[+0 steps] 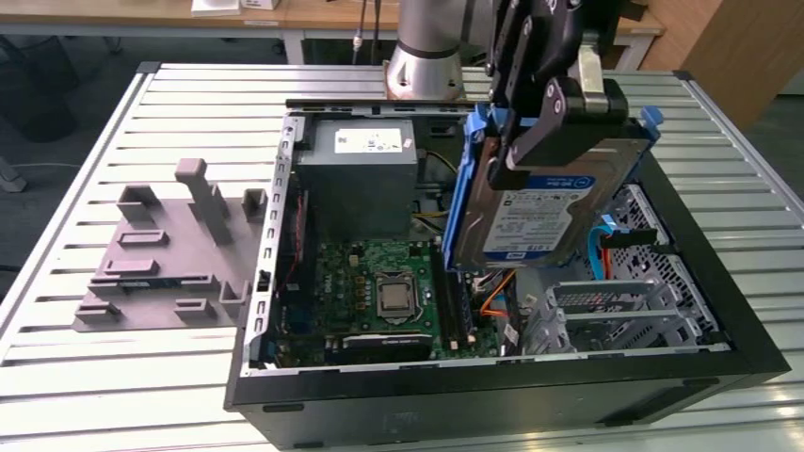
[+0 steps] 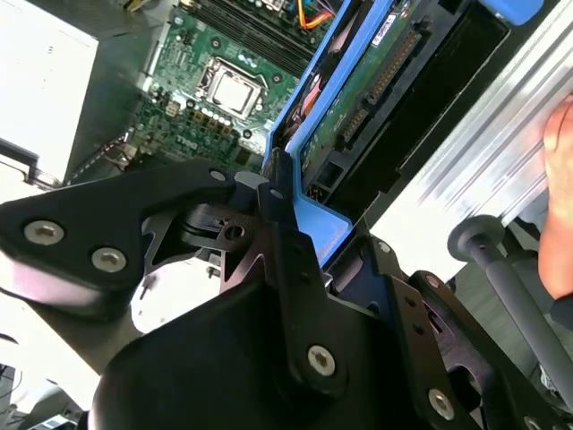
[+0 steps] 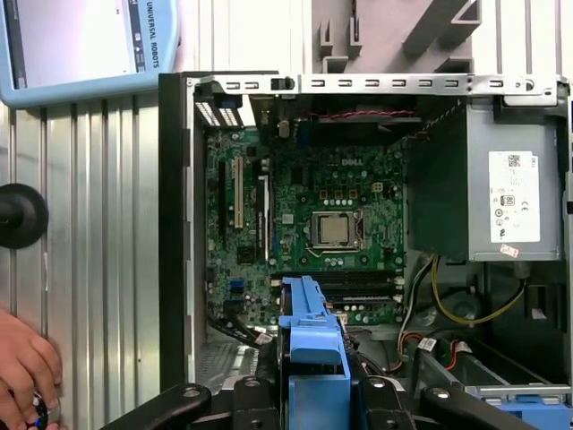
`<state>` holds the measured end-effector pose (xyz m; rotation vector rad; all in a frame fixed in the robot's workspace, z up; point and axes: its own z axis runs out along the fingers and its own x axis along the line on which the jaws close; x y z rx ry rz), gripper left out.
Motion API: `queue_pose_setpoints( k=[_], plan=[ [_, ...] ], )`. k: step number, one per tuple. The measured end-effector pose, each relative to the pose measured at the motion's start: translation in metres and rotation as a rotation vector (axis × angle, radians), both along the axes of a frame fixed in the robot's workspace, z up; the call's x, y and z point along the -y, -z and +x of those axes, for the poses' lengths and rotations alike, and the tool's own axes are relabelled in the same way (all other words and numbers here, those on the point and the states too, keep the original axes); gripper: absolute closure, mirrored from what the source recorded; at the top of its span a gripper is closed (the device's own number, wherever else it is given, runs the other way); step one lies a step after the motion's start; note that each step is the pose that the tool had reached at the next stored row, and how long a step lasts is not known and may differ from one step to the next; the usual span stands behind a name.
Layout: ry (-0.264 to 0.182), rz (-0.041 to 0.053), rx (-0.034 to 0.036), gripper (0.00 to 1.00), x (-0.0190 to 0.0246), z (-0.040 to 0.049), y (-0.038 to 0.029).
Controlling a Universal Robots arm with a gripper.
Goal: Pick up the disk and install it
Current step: 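Insert the disk into the insertion slot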
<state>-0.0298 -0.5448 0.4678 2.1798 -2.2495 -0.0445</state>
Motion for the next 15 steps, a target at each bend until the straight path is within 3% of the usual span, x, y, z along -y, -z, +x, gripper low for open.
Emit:
queue_pose_setpoints(
  k=[3, 10, 15],
  plan=[
    [0.000, -0.0009, 0.0000, 0.64, 0.0032, 0.0019, 0.0002],
    [0.001, -0.0017, 0.0001, 0.64, 0.0053, 0.0156, 0.0012],
    [0.001, -0.0019, 0.0000, 0.64, 0.0147, 0.0159, 0.0034]
  ],
)
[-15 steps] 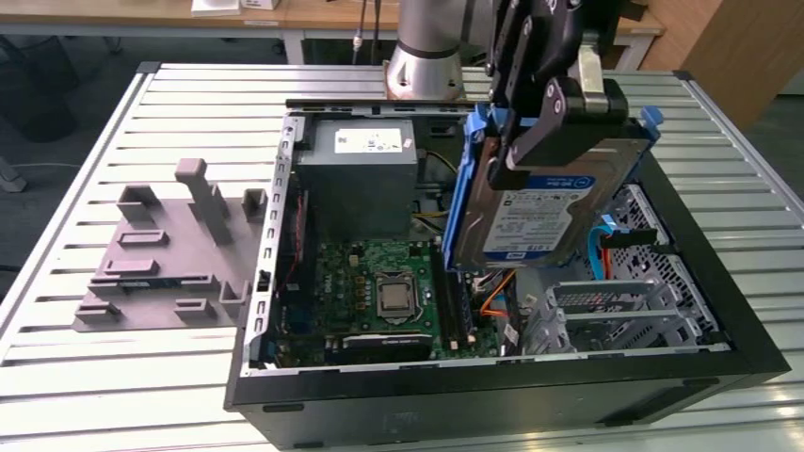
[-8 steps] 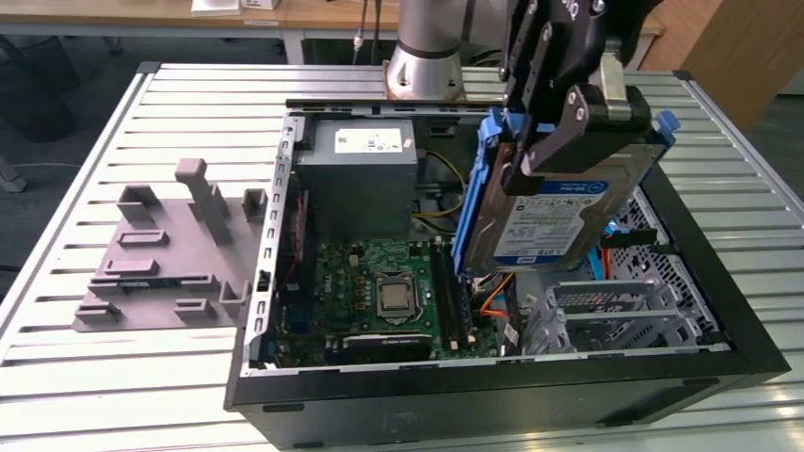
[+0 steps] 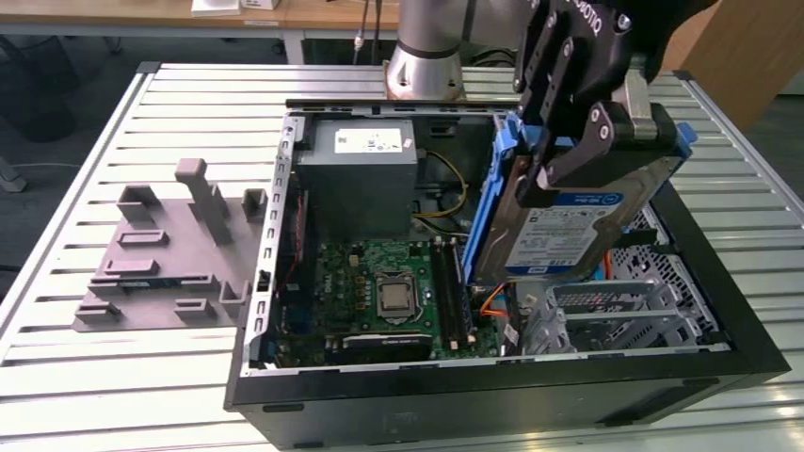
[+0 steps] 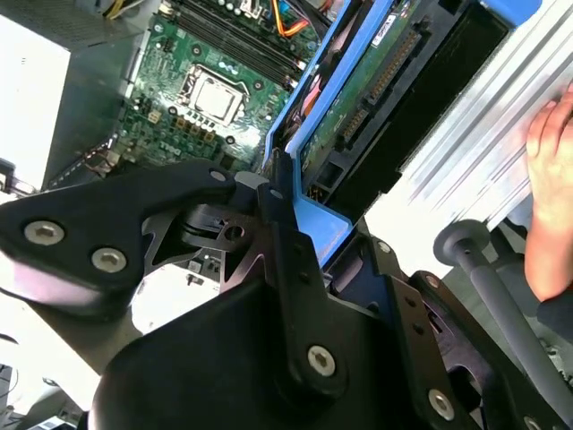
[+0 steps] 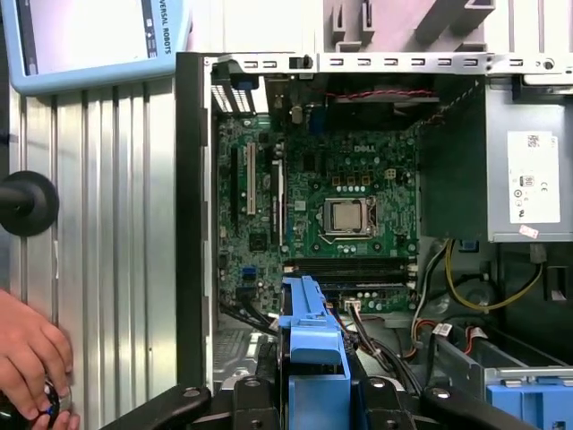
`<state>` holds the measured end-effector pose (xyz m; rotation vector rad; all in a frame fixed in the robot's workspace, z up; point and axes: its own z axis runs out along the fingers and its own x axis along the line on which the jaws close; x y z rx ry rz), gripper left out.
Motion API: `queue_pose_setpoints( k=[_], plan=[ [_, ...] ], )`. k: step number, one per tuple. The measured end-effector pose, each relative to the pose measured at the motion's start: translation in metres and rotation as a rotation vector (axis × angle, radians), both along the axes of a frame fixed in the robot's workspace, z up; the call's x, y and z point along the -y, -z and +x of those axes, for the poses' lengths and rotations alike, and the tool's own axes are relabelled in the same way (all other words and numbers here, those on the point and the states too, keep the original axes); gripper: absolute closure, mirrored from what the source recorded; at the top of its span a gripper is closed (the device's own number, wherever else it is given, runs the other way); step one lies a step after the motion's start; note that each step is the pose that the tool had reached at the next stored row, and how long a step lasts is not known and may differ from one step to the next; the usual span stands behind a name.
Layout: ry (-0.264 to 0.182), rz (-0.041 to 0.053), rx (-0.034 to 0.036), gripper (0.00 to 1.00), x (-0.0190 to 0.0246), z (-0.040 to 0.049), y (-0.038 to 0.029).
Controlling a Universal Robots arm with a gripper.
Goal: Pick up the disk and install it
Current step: 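Insert the disk into the insertion slot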
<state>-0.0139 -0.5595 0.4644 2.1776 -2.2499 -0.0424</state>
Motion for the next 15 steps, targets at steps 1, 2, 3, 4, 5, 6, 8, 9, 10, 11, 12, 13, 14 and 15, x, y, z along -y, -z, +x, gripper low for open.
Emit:
queue_pose_setpoints(
  k=[1, 2, 3, 4, 5, 6, 8, 9, 10, 11, 12, 13, 14, 15],
  plan=[
    [0.000, -0.0001, 0.0000, 0.64, 0.0019, 0.0001, 0.0003],
    [0.000, -0.0001, 0.0000, 0.64, 0.0036, 0.0003, 0.0007],
    [0.000, -0.0003, 0.0000, 0.64, 0.0049, 0.0007, 0.0010],
    [0.000, -0.0003, 0.0000, 0.64, 0.0059, 0.0016, 0.0013],
    [0.000, -0.0004, 0.0000, 0.64, 0.0065, 0.0033, 0.0017],
    [0.000, -0.0003, 0.0000, 0.64, 0.0068, 0.0056, 0.0022],
    [0.000, -0.0008, 0.0000, 0.64, 0.0071, 0.0121, 0.0029],
    [0.000, -0.0009, -0.0001, 0.64, 0.0071, 0.0156, 0.0032],
    [0.000, -0.0008, 0.0000, 0.64, 0.0072, 0.0190, 0.0037],
    [0.000, -0.0009, 0.0000, 0.64, 0.0072, 0.0224, 0.0040],
    [0.000, -0.0010, 0.0000, 0.64, 0.0073, 0.0258, 0.0044],
    [0.000, -0.0010, 0.0000, 0.64, 0.0073, 0.0289, 0.0048],
    [0.000, -0.0010, 0.0000, 0.64, 0.0074, 0.0320, 0.0051],
    [0.000, -0.0011, -0.0001, 0.64, 0.0074, 0.0344, 0.0054]
  ],
)
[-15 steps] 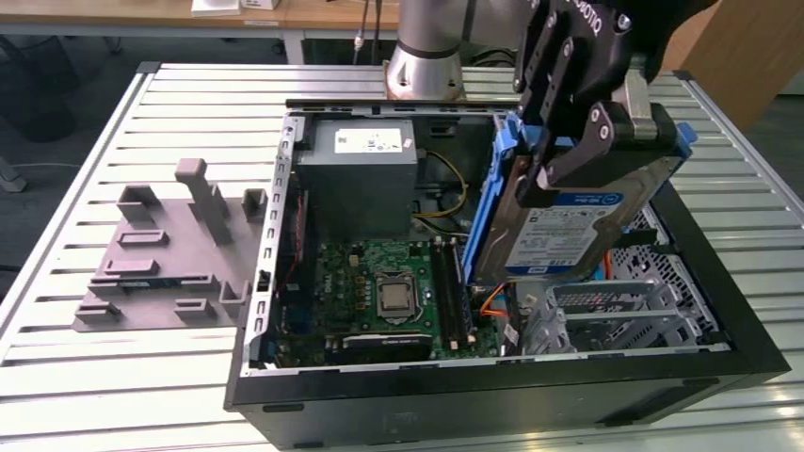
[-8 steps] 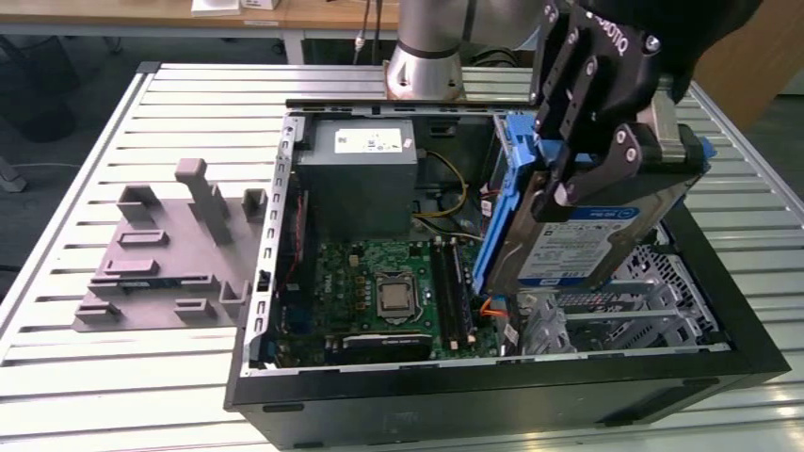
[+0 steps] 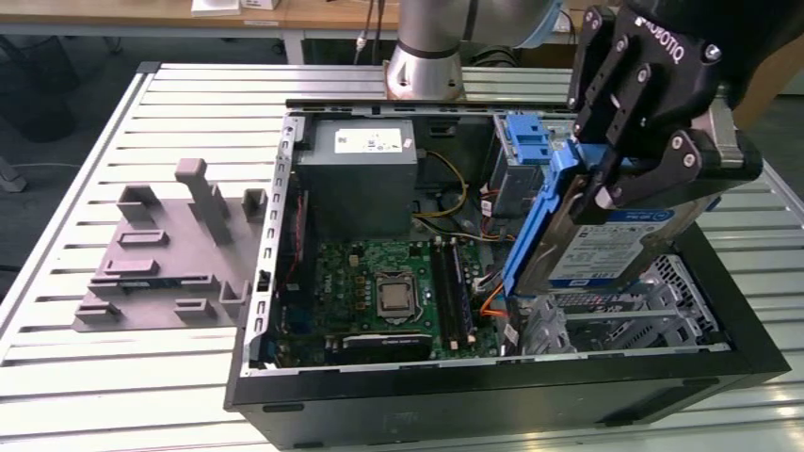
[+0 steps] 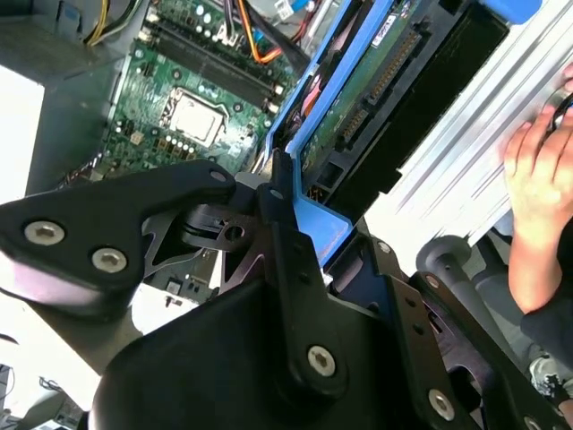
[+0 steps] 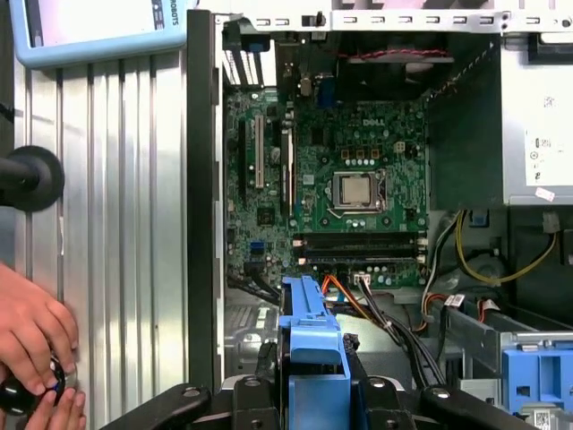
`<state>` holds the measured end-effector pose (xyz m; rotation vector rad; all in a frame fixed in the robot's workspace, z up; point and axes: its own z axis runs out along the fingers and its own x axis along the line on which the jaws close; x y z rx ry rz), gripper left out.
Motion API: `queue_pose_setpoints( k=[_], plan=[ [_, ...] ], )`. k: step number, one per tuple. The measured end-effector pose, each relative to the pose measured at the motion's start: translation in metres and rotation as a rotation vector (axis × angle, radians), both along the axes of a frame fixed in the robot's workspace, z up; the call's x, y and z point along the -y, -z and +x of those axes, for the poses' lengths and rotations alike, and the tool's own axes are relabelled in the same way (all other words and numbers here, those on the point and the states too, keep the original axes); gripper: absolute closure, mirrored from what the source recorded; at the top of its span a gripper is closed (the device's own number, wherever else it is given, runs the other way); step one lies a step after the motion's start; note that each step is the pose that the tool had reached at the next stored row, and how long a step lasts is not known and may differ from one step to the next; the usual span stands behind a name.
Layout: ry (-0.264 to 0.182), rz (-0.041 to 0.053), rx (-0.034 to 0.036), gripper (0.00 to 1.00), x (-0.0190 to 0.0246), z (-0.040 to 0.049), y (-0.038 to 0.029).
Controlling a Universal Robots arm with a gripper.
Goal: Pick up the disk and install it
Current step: 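Insert the disk into the insertion slot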
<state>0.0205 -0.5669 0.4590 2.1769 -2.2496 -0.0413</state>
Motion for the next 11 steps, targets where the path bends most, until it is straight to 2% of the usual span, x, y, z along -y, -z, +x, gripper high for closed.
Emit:
queue_pose_setpoints(
  k=[6, 11],
  plan=[
    [0.000, 0.0001, 0.0001, 0.64, 0.0003, 0.0019, 0.0004],
    [0.000, 0.0001, 0.0000, 0.64, 0.0054, 0.0042, 0.0015]
  ],
)
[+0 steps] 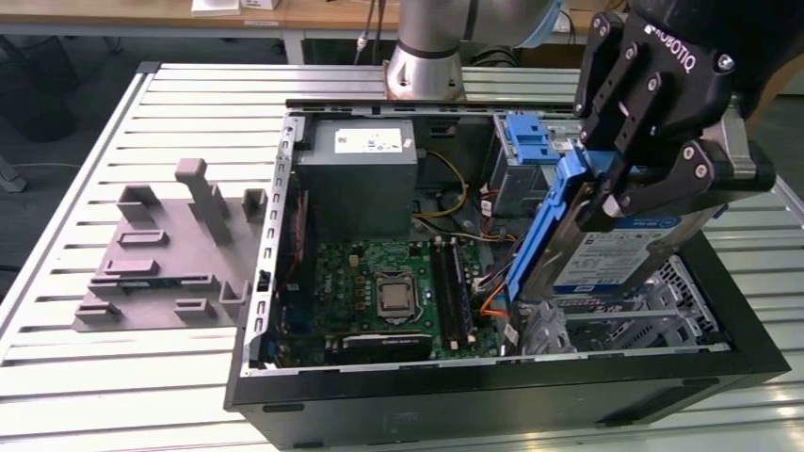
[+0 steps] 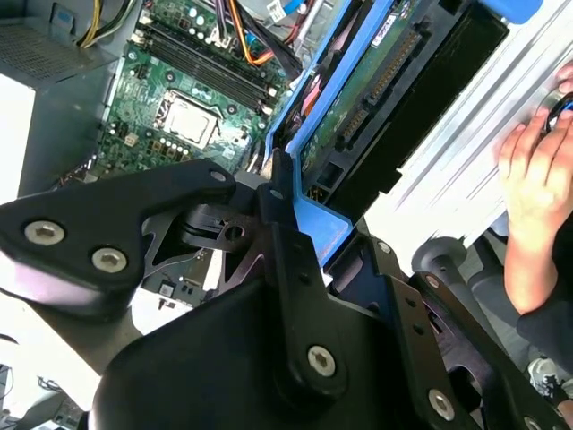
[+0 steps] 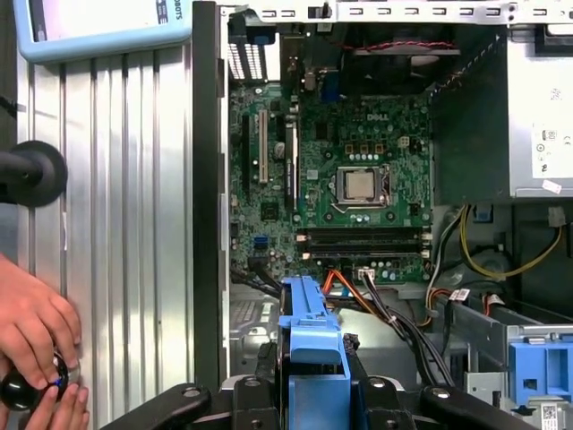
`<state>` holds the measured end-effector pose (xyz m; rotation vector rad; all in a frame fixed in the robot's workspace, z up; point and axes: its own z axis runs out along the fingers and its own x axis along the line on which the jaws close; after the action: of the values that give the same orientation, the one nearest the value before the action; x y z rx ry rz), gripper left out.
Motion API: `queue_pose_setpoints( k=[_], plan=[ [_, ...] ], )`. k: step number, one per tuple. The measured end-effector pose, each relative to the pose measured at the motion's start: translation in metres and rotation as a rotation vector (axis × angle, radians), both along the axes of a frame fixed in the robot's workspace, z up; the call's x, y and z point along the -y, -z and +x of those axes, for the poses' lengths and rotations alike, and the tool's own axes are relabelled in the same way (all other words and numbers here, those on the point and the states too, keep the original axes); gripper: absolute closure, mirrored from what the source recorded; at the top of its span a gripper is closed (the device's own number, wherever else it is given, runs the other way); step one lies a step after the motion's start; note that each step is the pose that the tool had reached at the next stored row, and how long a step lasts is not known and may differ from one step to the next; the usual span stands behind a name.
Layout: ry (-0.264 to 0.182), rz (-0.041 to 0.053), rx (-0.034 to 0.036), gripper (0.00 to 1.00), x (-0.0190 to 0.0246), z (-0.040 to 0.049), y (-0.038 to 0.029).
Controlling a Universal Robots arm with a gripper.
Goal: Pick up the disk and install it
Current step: 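Insert the disk into the insertion slot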
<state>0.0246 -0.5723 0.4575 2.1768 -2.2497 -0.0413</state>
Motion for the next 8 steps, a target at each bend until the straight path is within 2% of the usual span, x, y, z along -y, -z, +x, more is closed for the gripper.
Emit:
queue_pose_setpoints(
  k=[8],
  plan=[
    [0.000, -0.0001, 0.0000, 0.64, 0.0002, 0.0243, 0.0031]
  ],
)
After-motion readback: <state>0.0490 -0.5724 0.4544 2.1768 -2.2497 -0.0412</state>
